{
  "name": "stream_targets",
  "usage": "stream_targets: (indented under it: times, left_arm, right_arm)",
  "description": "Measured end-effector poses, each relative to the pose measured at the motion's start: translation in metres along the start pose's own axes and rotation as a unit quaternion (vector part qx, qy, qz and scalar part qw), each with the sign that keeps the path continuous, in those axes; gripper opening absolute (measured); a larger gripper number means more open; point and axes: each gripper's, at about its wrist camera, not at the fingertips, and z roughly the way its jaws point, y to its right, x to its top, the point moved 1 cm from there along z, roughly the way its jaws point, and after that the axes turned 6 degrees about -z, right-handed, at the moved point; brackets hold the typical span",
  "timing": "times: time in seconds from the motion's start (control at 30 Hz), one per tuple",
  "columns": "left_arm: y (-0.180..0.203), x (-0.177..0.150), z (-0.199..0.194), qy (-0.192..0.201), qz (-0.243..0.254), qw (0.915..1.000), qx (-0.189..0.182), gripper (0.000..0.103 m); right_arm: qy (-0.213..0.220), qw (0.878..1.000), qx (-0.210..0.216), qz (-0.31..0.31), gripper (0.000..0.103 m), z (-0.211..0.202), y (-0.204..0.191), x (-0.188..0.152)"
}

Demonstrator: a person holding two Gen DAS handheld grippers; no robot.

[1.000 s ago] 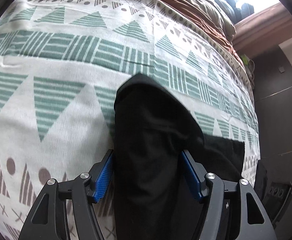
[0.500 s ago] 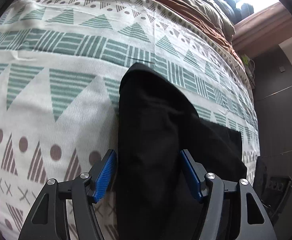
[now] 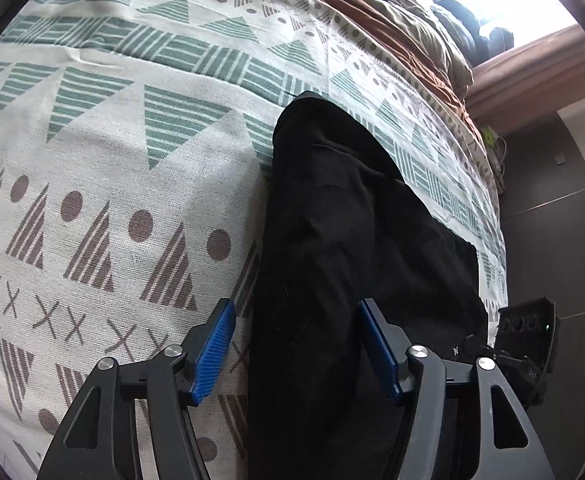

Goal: Fold large clothes
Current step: 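Close the left tool on the shirt end while the right tool grips beside it, then lift the folded black shirt off the bed with both tools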

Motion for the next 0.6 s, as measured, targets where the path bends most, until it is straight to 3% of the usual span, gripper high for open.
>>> stream_targets:
  times: [0.1,0.17,0.23,0.33,0.6]
  left_arm:
    - [0.001,0.0,0.005,0.002,-0.006,1.0,-0.002,0.054]
    - [0.003,0.0,0.006,0.006,-0.006,1.0,0.002,0.05]
    - [0.007,-0.003,0.002,0.011,-0.001,0.9999,0.005,0.044]
    - [0.013,-0.007,-0.008,0.023,0.009,0.9997,0.005,0.036]
    - [0.022,-0.014,-0.044,0.042,0.022,0.9983,-0.034,0.028]
  right_arm:
    - [-0.005,1.0,-0.012,-0.007,0.066,0.01,-0.006,0.005]
    - [-0.009,1.0,-0.019,-0.006,0.047,0.012,-0.007,0.006]
    - [-0.015,1.0,-0.008,0.01,0.034,0.014,-0.005,0.004]
    - [-0.007,1.0,-0.013,0.006,0.023,0.013,-0.014,0.001]
    - [0.029,0.997,-0.045,-0.05,0.016,-0.014,-0.066,-0.014]
